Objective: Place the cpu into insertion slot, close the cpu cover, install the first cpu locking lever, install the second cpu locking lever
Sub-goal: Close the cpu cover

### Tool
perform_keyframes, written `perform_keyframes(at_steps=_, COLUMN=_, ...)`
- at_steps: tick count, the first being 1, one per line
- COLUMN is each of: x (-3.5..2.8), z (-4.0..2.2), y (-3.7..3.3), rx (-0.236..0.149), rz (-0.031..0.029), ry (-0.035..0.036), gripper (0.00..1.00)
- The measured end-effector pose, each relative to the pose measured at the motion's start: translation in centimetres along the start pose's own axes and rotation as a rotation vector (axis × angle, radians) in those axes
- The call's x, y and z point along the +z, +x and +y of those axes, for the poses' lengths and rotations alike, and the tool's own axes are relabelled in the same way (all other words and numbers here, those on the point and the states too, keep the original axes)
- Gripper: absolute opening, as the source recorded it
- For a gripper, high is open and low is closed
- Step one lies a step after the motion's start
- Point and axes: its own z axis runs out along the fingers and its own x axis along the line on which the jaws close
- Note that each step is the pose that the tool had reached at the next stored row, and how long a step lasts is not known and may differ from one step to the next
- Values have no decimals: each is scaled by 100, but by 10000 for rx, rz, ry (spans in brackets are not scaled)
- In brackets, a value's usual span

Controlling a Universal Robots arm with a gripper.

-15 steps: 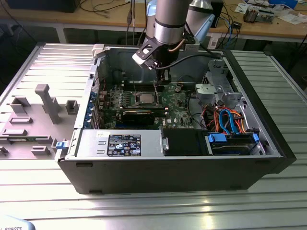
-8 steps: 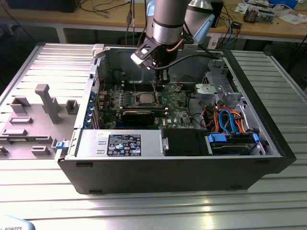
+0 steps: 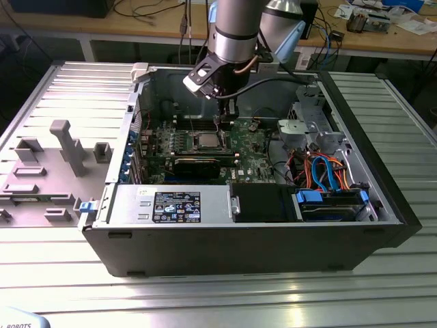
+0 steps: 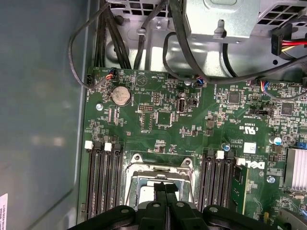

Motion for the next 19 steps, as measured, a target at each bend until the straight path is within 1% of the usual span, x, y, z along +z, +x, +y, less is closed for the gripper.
perform_keyframes(at_steps=7, x=3, z=-35, y=2, rx=0, rz=0, ry=0, gripper=11)
perform_keyframes(at_steps=19, x=37, z=-95, y=7, rx=-1, rz=-1, ry=0, gripper=11)
